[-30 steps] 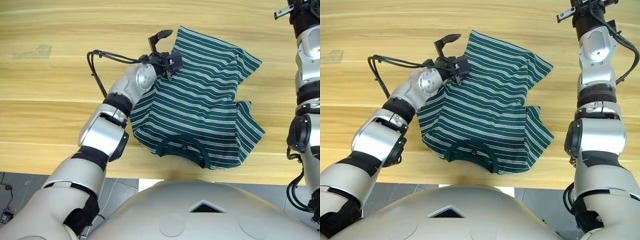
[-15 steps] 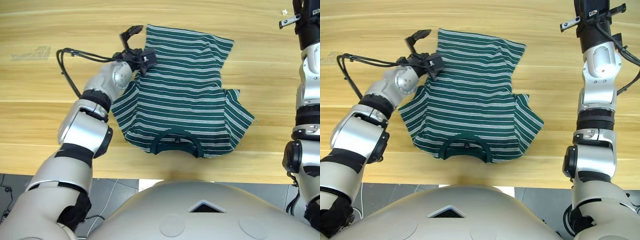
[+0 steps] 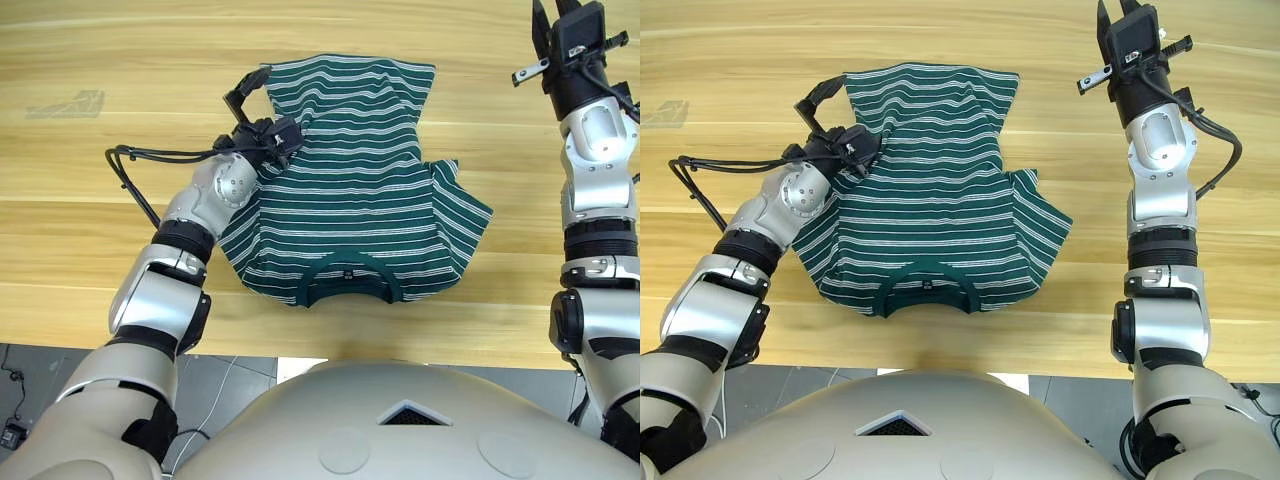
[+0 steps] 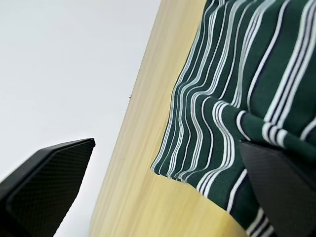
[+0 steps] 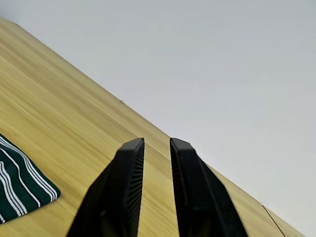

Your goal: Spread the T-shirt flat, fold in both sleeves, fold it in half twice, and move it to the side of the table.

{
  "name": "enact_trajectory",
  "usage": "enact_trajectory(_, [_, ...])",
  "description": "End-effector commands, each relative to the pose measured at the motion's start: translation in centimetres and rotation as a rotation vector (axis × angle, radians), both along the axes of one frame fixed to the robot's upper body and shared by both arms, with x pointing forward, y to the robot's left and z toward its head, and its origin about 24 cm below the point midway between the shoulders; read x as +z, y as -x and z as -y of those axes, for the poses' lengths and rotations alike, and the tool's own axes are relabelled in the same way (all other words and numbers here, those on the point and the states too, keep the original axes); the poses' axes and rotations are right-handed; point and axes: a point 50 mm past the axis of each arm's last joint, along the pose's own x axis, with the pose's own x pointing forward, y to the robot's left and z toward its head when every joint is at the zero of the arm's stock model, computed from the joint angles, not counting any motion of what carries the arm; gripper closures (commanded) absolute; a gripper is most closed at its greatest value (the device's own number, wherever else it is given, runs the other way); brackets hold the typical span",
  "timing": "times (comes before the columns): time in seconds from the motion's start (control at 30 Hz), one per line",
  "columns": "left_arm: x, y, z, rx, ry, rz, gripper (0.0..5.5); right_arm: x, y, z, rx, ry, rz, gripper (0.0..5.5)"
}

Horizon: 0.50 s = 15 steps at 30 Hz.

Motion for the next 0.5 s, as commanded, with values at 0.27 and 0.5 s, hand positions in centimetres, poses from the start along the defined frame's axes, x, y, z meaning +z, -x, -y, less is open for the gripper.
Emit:
enact_trajectory(0.27, [13.0, 5.1, -3.2, 0.165, -0.051, 0.614, 0.11, -0.3, 1.1, 0.1, 0.016, 0.01, -0.005, 4.54])
enact_trajectory(0.5, [8.0, 12.7, -3.0, 0.29, 0.534, 0.164, 0.11, -0.4, 2.7, 0.3, 0.019, 0.0, -0.008, 4.54])
